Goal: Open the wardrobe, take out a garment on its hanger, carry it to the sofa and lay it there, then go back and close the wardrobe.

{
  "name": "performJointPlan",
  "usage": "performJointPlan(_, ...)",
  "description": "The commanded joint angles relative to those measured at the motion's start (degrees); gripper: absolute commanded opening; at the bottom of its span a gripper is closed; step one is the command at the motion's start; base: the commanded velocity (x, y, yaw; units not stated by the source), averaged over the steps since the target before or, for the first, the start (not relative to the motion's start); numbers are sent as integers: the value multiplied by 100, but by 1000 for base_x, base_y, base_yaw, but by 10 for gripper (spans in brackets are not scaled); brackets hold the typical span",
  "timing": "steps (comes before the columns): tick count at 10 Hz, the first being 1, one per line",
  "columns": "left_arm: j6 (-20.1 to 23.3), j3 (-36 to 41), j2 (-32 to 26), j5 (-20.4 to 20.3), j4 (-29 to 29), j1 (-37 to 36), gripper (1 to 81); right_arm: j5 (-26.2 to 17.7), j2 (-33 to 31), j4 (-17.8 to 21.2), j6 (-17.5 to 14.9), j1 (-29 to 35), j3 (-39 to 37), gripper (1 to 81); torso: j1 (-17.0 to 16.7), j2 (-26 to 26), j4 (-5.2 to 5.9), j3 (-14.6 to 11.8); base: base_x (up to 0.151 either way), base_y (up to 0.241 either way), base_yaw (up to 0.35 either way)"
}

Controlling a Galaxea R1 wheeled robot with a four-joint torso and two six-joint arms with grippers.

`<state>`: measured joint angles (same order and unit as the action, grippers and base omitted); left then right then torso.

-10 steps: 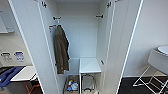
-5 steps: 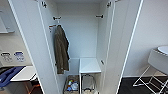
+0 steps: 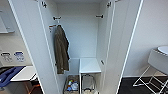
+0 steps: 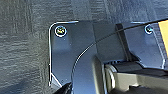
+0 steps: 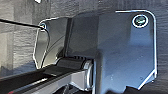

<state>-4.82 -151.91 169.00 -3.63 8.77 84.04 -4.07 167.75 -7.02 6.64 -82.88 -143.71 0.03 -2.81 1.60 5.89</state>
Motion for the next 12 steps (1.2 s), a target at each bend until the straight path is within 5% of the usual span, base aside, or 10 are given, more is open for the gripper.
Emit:
performJointPlan(1,7,38,-50,223,12,-296,811,-314,-407,-124,-84,241,662,811,0,0,0,0,0,0,0)
performJointPlan(12,-2,952,-551,223,20,-287,811,-94,-583,-159,-102,154,952,811,-3,-4,0,-2,18,0,0)
